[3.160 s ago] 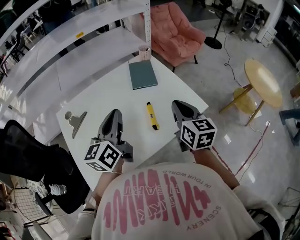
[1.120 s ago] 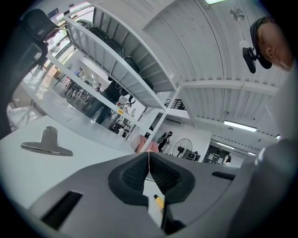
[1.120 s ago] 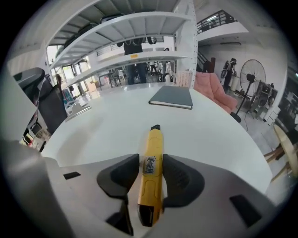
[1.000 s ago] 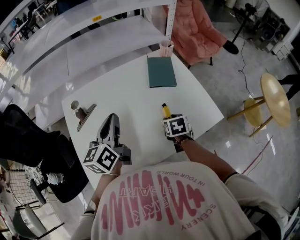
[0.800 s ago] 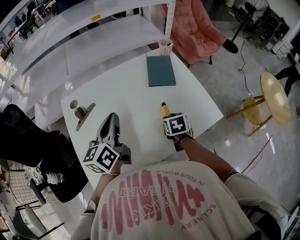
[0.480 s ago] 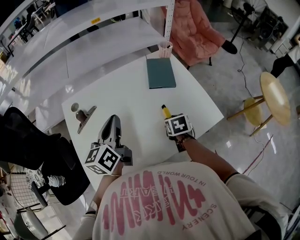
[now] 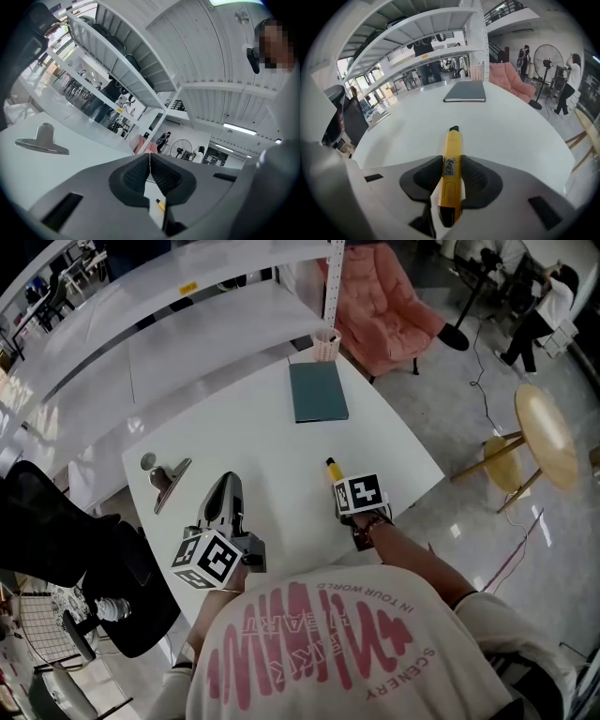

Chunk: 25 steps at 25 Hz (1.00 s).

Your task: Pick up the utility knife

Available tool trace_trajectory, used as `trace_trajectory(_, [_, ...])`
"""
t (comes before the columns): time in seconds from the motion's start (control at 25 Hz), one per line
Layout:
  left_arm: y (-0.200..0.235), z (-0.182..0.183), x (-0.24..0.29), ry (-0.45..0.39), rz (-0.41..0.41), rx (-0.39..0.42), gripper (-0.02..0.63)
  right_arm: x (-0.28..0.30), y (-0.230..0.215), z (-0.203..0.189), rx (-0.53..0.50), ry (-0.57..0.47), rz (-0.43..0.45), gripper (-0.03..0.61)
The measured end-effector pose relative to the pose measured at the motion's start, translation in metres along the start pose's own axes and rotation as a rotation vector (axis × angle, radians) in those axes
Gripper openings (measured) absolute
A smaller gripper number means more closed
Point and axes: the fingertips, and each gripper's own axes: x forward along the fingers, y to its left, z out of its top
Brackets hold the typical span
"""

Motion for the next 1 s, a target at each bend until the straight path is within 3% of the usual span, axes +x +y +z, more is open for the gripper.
trace_trajectory(0.68, [-0.004,-0.009,0.001,0.015,-0.020,-0.023,0.025,-0.038,0.010,0.021,0.092,-0.136,0.050,0.135])
trace_trajectory(1.0, [-0.013,-0.005,-0.003,-0.007,-0.023,-0.019,0.025,-0.075,0.011,0.053,0.110,-0.336,0.088,0.135])
